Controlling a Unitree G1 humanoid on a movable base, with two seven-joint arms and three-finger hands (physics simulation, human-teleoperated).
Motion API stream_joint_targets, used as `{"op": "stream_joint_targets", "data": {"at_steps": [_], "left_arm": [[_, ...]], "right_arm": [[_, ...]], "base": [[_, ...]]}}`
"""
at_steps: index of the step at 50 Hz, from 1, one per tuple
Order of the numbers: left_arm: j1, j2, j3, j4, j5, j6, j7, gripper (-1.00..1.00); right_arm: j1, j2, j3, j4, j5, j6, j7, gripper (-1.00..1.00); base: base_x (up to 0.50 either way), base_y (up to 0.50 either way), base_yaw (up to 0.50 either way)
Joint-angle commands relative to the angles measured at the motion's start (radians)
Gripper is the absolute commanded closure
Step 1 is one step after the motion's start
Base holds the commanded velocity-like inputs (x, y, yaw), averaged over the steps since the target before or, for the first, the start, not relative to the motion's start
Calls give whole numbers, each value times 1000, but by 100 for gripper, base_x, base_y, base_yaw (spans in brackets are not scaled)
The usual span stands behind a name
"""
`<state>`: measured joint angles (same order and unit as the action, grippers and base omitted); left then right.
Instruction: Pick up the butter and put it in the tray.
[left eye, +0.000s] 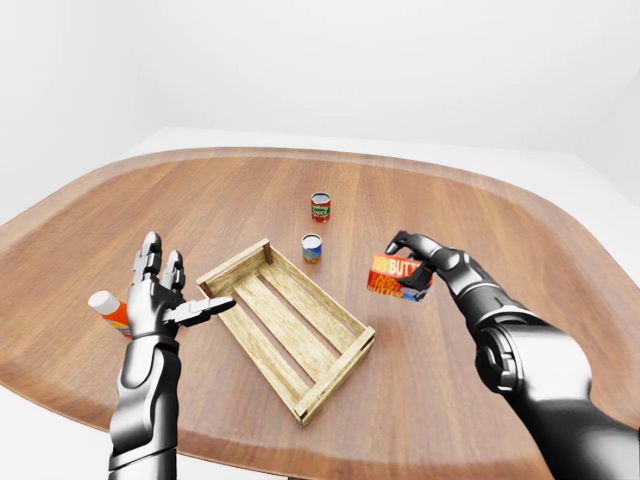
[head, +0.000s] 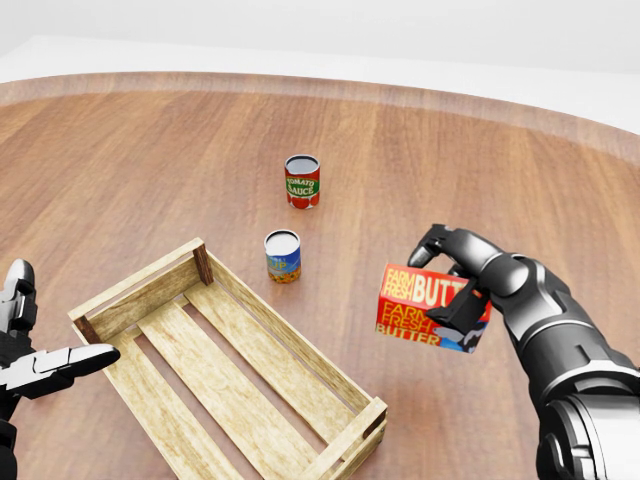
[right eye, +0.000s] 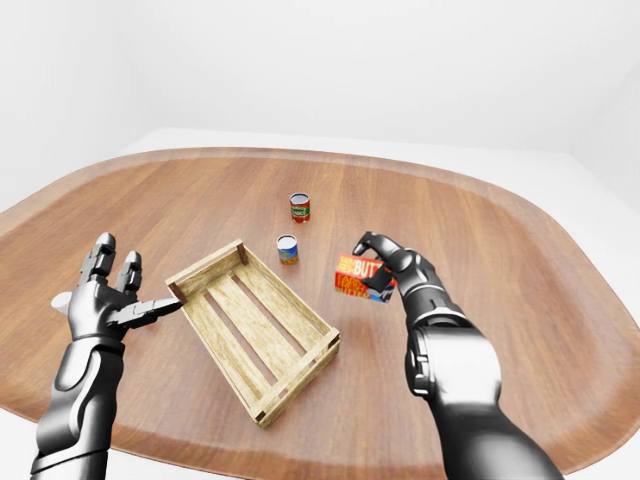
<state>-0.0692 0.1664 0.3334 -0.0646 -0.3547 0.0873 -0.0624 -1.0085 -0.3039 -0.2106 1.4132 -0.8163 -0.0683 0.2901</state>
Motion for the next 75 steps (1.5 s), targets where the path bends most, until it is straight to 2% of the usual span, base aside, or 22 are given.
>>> {"op": "stream_joint_targets", "data": {"at_steps": [1,24,51,75], "left_arm": [[2,-1,0,-2,0,0,0,-100],[1,-1,1,-1,-2,0,0,-100],[2,-1,1,-3,-2,0,-1,-100],[-3,2,-1,-16,-3,0,6,-100]], "right_arm": [[-61,24,-19,-21,-17,-19,81,100],[-90,128,0,-17,-106,-19,226,100],[-162,156,26,-19,-97,-19,259,100],[-118,250,29,-13,-176,-19,328,100]], "base": [[0,0,0],[0,0,0],[0,0,0],[0,0,0]]}}
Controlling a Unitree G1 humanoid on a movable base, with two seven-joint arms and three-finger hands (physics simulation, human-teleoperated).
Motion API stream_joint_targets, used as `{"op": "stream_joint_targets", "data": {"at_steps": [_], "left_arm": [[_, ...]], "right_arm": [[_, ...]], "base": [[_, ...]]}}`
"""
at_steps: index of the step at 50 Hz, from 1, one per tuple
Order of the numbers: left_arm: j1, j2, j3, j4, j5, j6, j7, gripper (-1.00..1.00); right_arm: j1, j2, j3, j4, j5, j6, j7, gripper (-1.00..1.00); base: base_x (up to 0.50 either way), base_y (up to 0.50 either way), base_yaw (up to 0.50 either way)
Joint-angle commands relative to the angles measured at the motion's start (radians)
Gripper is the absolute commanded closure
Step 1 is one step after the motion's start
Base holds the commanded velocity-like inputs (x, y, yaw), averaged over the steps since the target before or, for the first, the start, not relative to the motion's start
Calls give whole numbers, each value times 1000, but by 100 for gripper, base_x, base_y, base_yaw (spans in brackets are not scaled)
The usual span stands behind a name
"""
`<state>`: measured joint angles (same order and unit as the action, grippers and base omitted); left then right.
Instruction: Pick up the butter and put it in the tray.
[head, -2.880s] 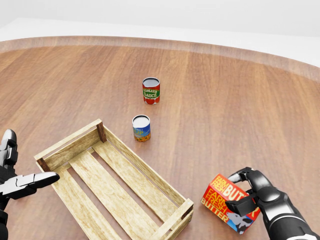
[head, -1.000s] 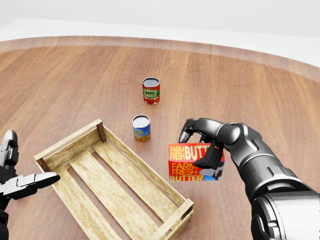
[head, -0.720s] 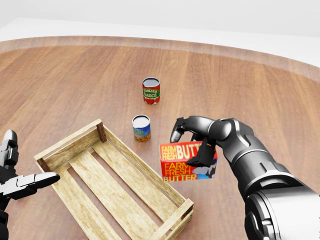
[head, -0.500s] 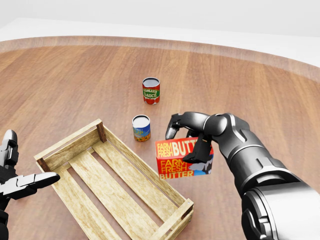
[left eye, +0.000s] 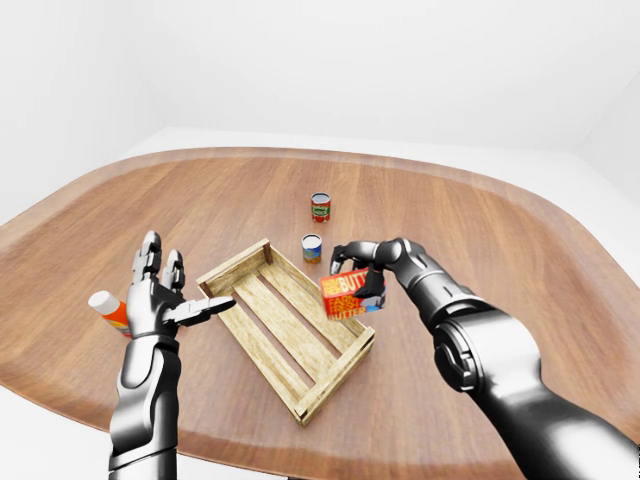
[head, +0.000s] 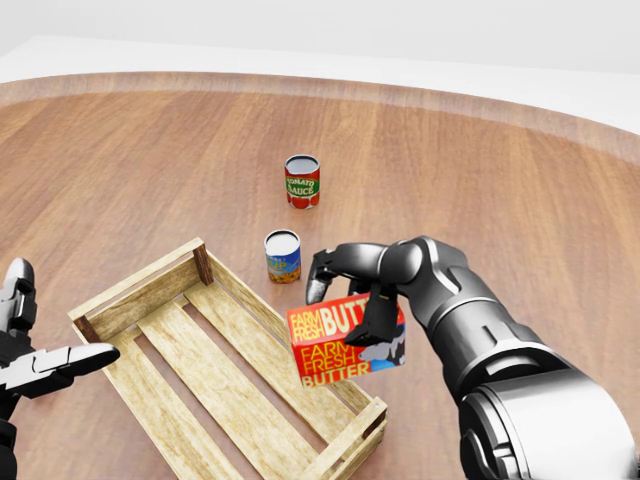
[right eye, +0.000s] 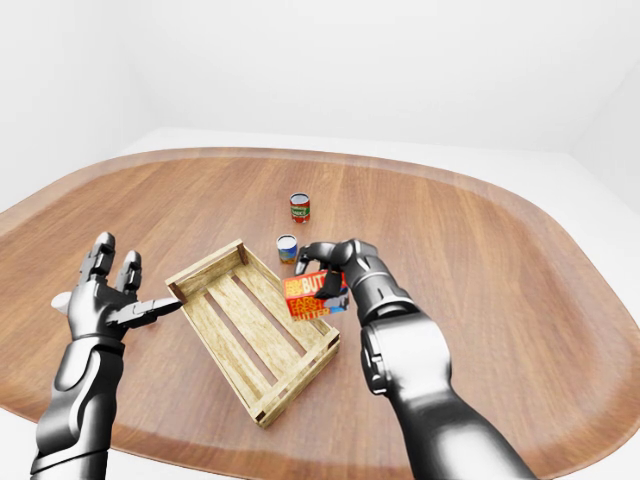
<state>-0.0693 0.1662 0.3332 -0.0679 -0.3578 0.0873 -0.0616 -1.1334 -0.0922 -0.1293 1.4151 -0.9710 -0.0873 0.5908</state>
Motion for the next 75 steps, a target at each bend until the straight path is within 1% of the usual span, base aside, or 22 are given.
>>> {"op": "stream_joint_targets", "data": {"at_steps": [1,21,23,29,38,42,52,56,57,75], "left_arm": [[-1,1,0,-19,0,0,6,-100],[-12,4,0,2,-5,0,7,-100],[-12,4,0,2,-7,0,8,-100],[-11,1,-4,17,1,0,4,-100],[-3,4,-1,-7,-5,0,6,-100],[-4,1,-1,11,-1,0,-1,-100],[2,0,1,-10,-3,0,1,-100],[1,1,2,-12,-2,0,2,-100],[2,0,1,-7,-1,0,1,-100],[0,1,3,-15,-4,0,3,-100]], "right_arm": [[7,42,-54,-15,-25,0,28,100],[-32,115,-70,-15,-34,0,81,100],[-39,123,-67,-15,-34,0,70,100],[-61,136,-77,-15,-12,0,93,100],[-69,160,-67,-15,-10,0,105,100],[-73,168,-66,-15,-4,0,107,100],[-51,184,-68,-15,4,0,107,100],[-37,186,-62,-13,-17,0,107,100],[-34,187,-60,-13,-25,0,93,100],[-5,214,-82,-12,-45,0,82,100]], "base": [[0,0,0],[0,0,0],[0,0,0],[0,0,0],[0,0,0],[0,0,0],[0,0,0],[0,0,0],[0,0,0],[0,0,0]]}}
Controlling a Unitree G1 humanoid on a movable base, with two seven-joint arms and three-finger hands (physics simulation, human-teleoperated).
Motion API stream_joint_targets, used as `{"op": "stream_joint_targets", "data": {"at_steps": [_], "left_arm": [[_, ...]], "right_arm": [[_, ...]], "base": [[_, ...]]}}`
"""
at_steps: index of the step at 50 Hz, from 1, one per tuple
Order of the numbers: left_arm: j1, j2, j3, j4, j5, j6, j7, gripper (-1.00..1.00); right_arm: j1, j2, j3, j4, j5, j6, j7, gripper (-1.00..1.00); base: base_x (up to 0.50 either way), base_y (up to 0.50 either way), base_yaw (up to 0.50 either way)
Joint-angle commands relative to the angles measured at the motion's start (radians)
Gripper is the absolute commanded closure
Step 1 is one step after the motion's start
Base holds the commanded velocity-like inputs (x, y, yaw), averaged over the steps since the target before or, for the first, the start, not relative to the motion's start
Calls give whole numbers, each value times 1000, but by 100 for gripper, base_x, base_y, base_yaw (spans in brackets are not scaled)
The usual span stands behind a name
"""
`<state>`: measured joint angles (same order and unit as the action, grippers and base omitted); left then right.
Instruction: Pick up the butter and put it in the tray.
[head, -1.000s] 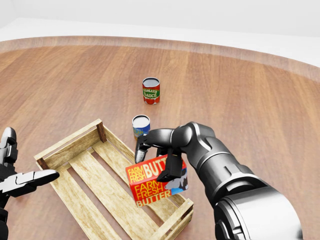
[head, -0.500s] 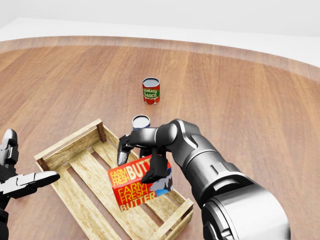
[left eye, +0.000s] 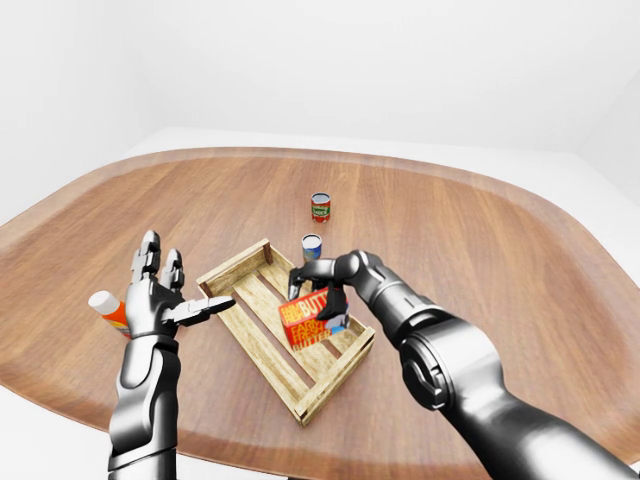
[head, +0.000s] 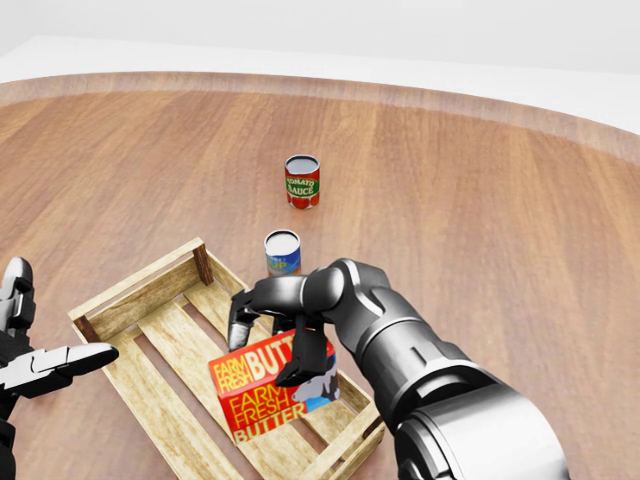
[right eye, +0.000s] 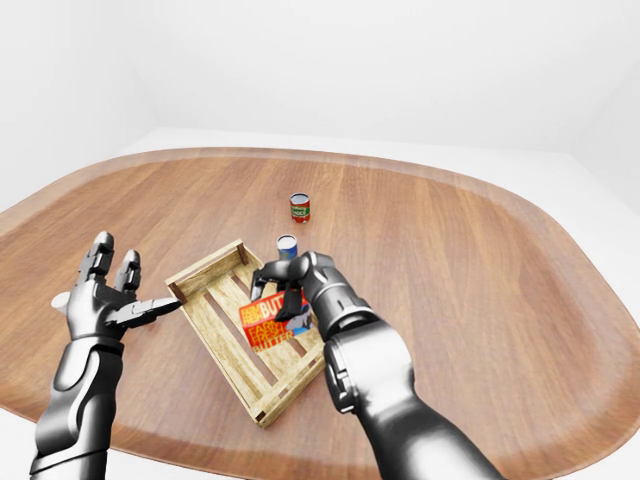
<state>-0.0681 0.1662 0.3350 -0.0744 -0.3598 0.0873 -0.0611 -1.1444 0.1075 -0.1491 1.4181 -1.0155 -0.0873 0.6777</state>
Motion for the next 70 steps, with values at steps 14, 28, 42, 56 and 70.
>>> {"op": "stream_joint_targets", "data": {"at_steps": [14,28,42,56,70], "left_arm": [[4,-3,0,-7,0,0,-3,-100],[3,-4,-2,-7,2,0,0,-100],[1,-2,-2,-9,-1,0,1,-100],[2,-1,-2,-2,-3,0,-3,-100],[0,-3,-4,6,-1,0,-3,-100]], "right_arm": [[26,46,-72,-14,15,0,-17,100],[59,38,-89,-13,-1,0,-30,100],[78,32,-105,-12,-44,0,-61,100],[85,37,-102,-11,-73,0,-101,100],[106,44,-110,-11,-69,0,-138,100]], "base": [[0,0,0],[0,0,0],[0,0,0],[0,0,0],[0,0,0]]}}
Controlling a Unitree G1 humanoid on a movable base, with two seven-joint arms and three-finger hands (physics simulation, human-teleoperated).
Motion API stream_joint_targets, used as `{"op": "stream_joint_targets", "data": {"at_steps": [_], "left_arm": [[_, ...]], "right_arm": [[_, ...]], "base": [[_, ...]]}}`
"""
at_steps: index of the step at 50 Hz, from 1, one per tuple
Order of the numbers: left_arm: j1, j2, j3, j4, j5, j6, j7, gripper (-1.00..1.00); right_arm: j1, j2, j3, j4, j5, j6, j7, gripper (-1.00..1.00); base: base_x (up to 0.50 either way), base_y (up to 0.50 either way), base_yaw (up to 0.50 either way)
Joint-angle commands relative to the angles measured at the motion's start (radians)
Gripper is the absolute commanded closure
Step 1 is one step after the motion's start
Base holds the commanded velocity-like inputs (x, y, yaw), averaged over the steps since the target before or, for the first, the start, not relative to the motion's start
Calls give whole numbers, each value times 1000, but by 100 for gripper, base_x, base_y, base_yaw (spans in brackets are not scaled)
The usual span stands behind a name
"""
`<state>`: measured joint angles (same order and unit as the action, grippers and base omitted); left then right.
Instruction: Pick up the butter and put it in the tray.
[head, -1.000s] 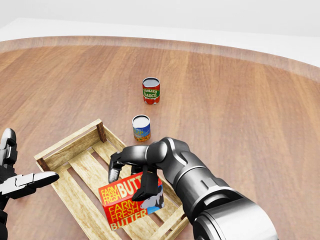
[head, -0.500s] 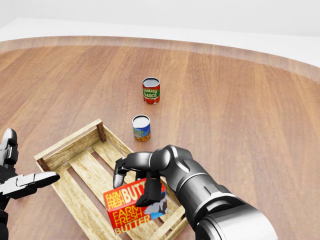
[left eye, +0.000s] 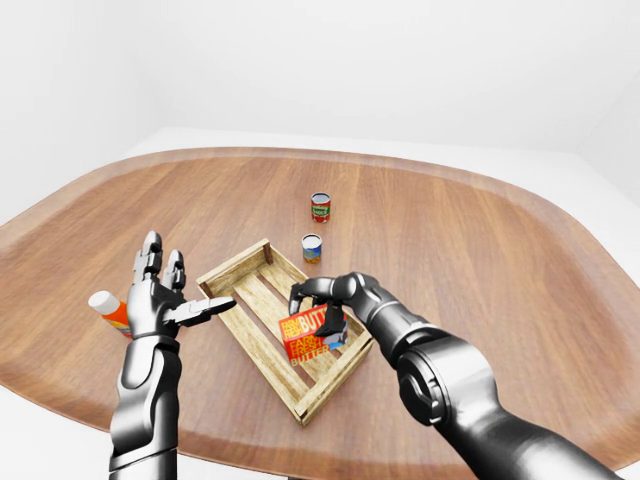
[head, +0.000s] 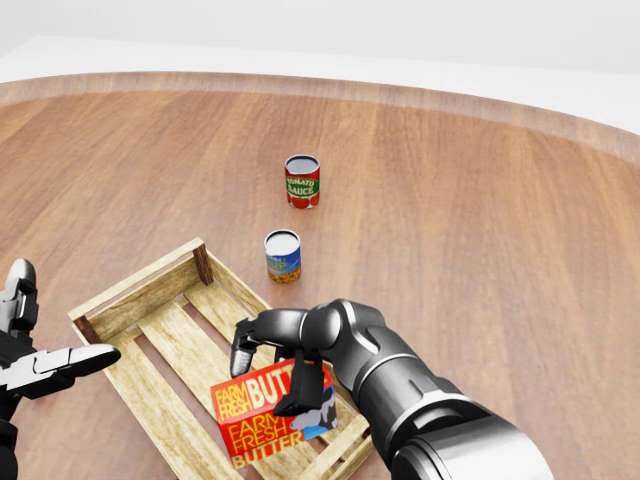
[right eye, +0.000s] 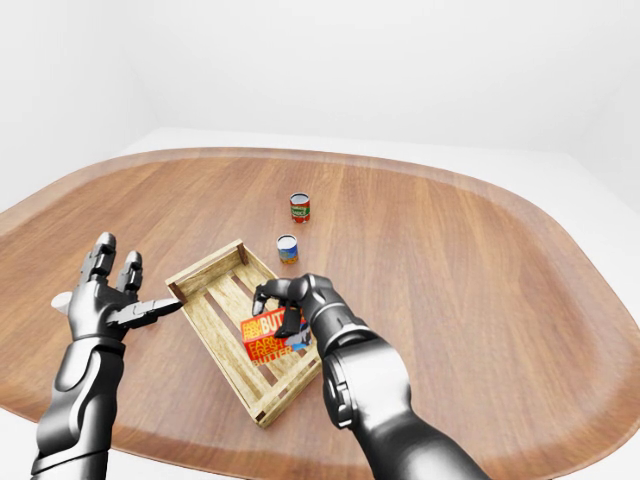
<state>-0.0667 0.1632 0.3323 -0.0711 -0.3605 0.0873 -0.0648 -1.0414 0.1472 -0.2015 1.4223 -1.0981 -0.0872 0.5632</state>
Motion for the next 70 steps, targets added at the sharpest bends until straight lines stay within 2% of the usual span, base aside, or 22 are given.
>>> {"op": "stream_joint_targets", "data": {"at_steps": [1,8,20,24,32,48,65,70], "left_arm": [[-1,0,-1,2,0,0,0,-100],[-1,0,-2,2,1,0,1,-100],[0,0,-1,-1,3,0,0,-100],[1,1,1,-2,2,0,0,-100],[3,0,-1,-4,7,0,-1,-100],[2,-1,-1,1,8,0,-1,-100],[3,1,2,-12,1,0,1,-100],[4,0,1,-8,5,0,0,-100]], "right_arm": [[5,4,-56,-15,11,0,-28,100],[20,7,-47,-14,-6,0,-54,100],[41,6,-42,-11,-86,0,-234,100],[43,-2,-79,-13,-34,0,-206,100],[49,-9,-60,-12,-39,0,-262,100],[61,11,-53,-12,-29,0,-245,100],[75,11,-59,-12,-12,0,-268,100],[81,8,-44,-10,-39,0,-304,100]], "base": [[0,0,0],[0,0,0],[0,0,0],[0,0,0],[0,0,0],[0,0,0],[0,0,0],[0,0,0]]}}
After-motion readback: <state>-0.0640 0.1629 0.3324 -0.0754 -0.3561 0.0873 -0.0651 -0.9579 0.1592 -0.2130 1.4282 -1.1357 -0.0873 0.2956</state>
